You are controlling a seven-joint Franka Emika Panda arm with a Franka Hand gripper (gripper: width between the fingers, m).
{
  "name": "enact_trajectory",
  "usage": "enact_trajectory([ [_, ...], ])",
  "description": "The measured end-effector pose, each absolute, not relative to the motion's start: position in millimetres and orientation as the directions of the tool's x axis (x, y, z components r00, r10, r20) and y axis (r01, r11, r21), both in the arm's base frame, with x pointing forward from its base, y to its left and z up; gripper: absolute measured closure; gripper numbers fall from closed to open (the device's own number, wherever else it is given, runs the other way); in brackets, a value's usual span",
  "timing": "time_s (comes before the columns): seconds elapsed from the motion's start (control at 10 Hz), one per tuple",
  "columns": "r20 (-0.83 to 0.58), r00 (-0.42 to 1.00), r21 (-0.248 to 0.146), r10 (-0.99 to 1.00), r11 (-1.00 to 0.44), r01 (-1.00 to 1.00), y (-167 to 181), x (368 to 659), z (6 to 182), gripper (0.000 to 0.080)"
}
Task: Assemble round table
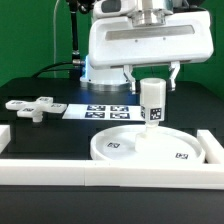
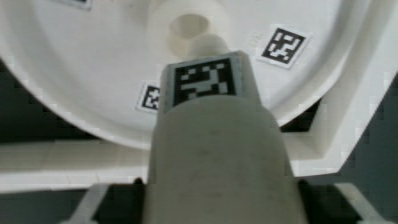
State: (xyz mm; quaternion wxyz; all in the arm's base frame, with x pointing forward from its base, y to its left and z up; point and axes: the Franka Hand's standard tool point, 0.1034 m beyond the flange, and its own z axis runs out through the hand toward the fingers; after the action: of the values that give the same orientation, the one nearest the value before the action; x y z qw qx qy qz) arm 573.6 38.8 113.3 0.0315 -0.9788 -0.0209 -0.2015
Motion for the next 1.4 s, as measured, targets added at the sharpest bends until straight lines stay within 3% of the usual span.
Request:
enact_trajectory([
  [1.4, 0.356, 0.933, -0.045, 0.054, -0.996, 0.075, 36.8, 563.0, 88.7, 0.0390],
])
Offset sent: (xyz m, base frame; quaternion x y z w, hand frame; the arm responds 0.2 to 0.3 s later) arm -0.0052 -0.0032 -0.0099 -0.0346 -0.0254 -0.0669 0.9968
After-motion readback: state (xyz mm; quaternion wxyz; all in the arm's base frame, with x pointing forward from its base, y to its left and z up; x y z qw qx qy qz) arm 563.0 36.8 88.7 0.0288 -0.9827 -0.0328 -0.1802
